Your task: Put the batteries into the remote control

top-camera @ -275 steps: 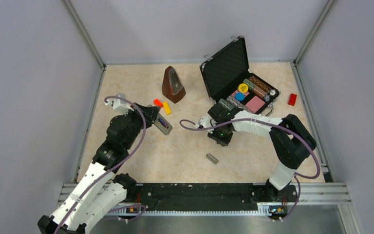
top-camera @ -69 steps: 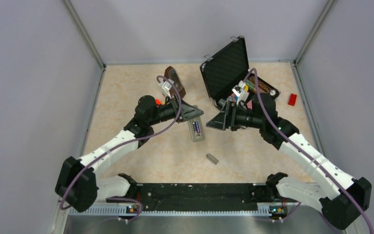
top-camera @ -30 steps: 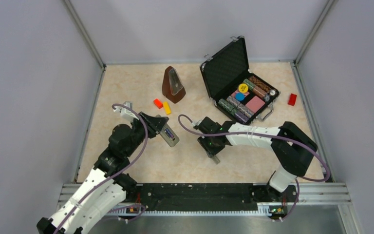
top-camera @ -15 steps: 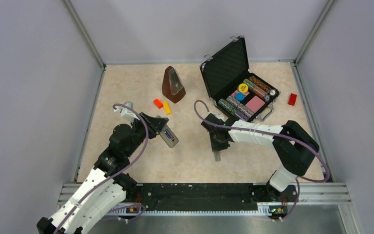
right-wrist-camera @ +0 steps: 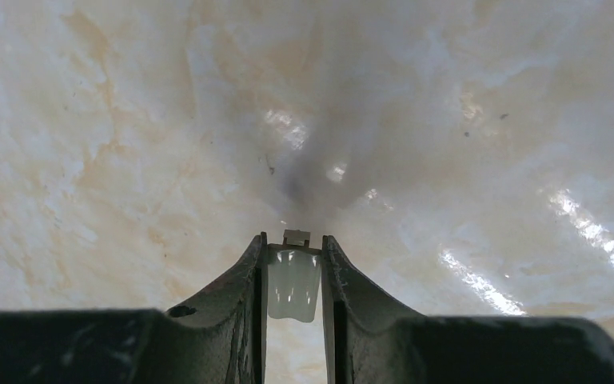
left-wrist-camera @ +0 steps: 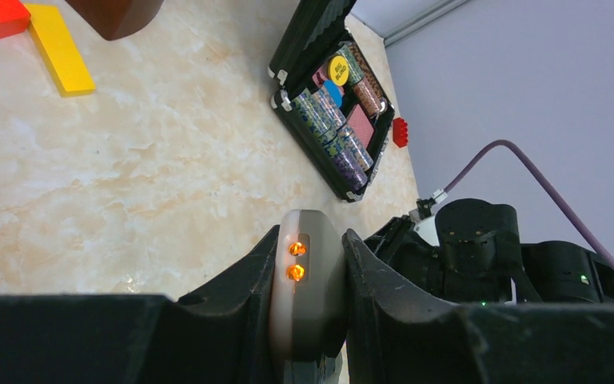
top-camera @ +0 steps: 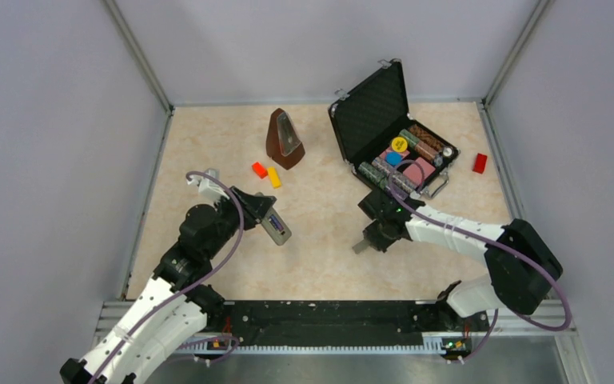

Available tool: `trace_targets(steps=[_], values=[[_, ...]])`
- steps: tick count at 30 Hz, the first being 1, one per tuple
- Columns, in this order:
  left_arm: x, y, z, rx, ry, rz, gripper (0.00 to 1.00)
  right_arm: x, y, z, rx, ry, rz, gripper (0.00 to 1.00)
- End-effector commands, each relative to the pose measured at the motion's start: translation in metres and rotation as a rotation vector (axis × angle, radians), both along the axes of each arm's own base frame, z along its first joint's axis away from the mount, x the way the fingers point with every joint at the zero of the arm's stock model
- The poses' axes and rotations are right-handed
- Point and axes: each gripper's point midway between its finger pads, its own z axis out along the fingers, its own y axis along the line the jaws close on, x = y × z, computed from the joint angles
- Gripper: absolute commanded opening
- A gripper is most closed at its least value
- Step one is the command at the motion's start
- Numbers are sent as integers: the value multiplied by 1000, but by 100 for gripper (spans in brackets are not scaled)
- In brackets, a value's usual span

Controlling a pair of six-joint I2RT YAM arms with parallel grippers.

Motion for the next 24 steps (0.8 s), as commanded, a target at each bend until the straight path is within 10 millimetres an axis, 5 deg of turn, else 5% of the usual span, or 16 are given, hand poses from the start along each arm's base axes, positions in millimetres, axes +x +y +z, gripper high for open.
trace_targets(steps=[1,4,8,12,19,24], values=[[-2,3,24,-23,-66,6,0,4,-4,-2,18,41,-273,9],[-2,4,24,-15,-66,7,0,2,1,-6,19,83,-309,14],[-3,3,28,-5,-78,-9,0,10,3,3,5,52,-264,45],[-3,4,26,6,-75,-5,0,25,-3,33,-33,-69,-161,64],[-1,8,28,12,-86,18,0,61,-14,90,-216,-406,399,56],[0,12,28,24,-86,33,0,56,24,114,-297,-629,1134,48]])
